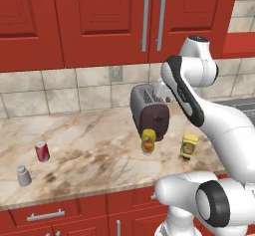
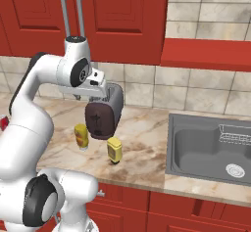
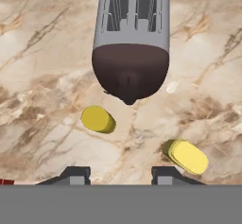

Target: There are various items on the counter. Only move the condiments/shakers into the cabinet.

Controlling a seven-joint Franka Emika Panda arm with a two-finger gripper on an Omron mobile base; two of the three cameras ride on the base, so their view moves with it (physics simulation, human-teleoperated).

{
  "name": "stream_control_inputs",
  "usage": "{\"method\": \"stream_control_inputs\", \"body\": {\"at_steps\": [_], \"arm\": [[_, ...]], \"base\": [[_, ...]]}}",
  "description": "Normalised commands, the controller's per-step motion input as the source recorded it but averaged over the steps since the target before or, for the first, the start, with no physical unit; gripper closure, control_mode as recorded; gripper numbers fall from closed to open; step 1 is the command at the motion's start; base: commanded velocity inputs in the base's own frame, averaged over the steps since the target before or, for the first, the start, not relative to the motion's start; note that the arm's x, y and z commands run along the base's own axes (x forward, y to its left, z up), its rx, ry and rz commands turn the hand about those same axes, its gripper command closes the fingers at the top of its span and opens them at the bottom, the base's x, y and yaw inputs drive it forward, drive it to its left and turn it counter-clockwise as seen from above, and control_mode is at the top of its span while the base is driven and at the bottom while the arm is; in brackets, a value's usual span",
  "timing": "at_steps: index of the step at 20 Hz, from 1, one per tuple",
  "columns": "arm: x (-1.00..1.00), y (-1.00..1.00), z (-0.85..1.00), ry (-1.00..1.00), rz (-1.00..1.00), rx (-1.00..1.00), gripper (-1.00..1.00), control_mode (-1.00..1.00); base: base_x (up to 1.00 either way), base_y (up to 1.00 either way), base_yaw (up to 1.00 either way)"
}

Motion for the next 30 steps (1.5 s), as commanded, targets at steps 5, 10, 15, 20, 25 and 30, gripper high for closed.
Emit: {"method": "stream_control_inputs", "body": {"at_steps": [5, 10, 15, 20, 25, 30], "arm": [[-0.11, 0.0, 0.0, 0.0, 0.0, 0.0, -1.0, -1.0], [-0.37, -0.11, -0.01, -0.07, 0.0, 0.0, -1.0, -1.0], [-0.39, -0.7, -0.11, -0.11, 0.0, 0.07, -1.0, -1.0], [-0.16, -0.98, -0.29, -0.1, 0.09, 0.07, -1.0, -1.0], [-0.02, -0.84, -0.36, -0.09, 0.19, 0.1, -1.0, -1.0], [-0.02, -0.51, -0.33, -0.13, 0.29, 0.09, -1.0, -1.0]], "base": [[0.0, 0.0, 0.0], [0.0, 0.0, 0.0], [0.0, 0.0, 0.0], [0.0, 0.0, 0.0], [0.0, 0.0, 0.0], [0.0, 0.0, 0.0]]}}
